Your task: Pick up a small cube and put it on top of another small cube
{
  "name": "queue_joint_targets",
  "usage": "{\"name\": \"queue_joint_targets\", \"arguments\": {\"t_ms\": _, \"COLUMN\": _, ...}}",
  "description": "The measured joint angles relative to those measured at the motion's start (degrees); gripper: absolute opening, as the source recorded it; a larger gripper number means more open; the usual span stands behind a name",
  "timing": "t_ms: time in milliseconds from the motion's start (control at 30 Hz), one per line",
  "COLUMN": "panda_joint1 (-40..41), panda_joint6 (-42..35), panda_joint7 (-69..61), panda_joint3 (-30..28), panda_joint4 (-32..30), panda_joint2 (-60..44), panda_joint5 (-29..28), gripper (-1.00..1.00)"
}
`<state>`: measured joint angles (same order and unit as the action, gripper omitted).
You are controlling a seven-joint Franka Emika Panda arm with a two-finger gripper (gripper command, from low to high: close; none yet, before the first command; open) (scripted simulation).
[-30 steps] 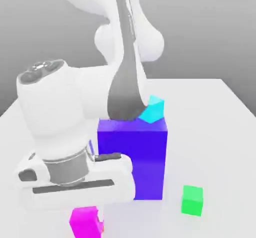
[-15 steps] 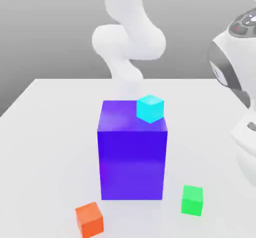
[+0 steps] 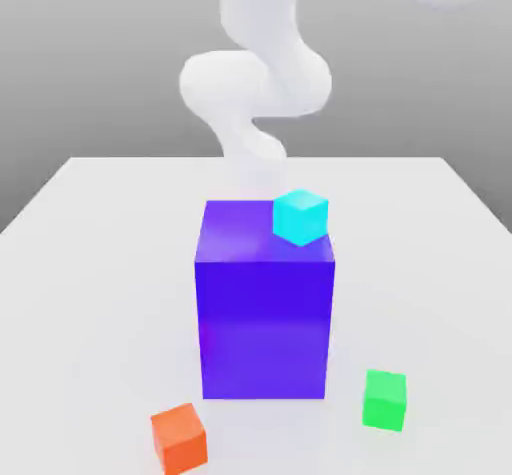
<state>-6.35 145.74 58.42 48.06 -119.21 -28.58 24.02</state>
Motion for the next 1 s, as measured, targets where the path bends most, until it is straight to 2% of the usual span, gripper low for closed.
{"name": "queue_joint_targets", "arguments": {"t_ms": 100, "panda_joint1": -4.36, "panda_joint6": 0.74, "panda_joint7": 4.20, "panda_joint3": -1.12, "panda_joint4": -0.39, "panda_joint2": -1.35, "panda_joint5": -0.76, "gripper": -1.00}}
{"name": "queue_joint_targets", "arguments": {"t_ms": 500, "panda_joint1": -19.71, "panda_joint6": 3.61, "panda_joint7": 24.43, "panda_joint3": -14.10, "panda_joint4": -5.03, "panda_joint2": -4.41, "panda_joint5": -8.37, "gripper": -1.00}}
{"name": "queue_joint_targets", "arguments": {"t_ms": 1000, "panda_joint1": -34.05, "panda_joint6": 6.83, "panda_joint7": 47.97, "panda_joint3": -28.01, "panda_joint4": -10.92, "panda_joint2": -1.32, "panda_joint5": -14.74, "gripper": -1.00}}
